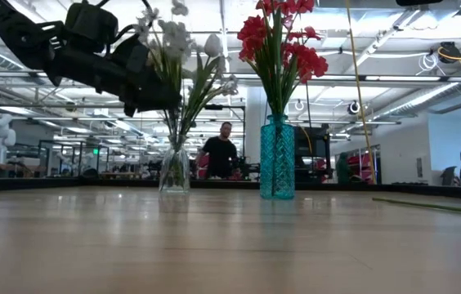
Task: Sort flowers into vase by color
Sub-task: Put the white flowers into the transparent vase, then put the red tulip into the transparent vase
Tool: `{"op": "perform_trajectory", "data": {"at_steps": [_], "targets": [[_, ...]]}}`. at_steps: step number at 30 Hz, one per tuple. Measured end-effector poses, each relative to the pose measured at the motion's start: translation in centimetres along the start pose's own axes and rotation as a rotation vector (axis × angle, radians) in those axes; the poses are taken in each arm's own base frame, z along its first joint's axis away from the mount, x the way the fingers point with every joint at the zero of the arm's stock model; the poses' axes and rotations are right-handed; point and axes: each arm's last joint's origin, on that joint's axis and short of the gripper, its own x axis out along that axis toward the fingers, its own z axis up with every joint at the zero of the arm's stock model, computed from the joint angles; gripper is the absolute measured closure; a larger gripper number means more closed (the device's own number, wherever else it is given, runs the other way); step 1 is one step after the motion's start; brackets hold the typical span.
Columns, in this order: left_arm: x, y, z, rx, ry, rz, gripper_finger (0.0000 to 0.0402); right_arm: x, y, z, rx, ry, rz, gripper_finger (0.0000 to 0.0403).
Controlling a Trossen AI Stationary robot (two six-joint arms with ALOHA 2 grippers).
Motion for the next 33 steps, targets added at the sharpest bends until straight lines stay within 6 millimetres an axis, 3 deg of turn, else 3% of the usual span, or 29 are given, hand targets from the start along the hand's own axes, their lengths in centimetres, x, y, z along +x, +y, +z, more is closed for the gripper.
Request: {"op": "perform_trajectory", "data": {"at_steps": [6,20,26,33], "targets": [[-0.1,0.0,-0.1,-0.002,0.020,-0.003,0.0177,0.0,0.0,0.0,0.000,0.000,0.000,0.0403],[-3.5,-0.5,1.2,0.048,0.156,0.020,0.0174,0.0,-0.1,0.3,-0.015,-0.098,-0.030,0.0403],[-4.9,-0.9,1.2,0.020,0.241,0.013,0.0174,0.4,-0.1,0.1,-0.318,-0.024,-0.042,0.0403],[-5.5,-3.0,0.4,-0.029,0.299,-0.004,0.0174,3.2,-0.7,-1.8,-0.838,0.352,-0.127,0.0403]]}}
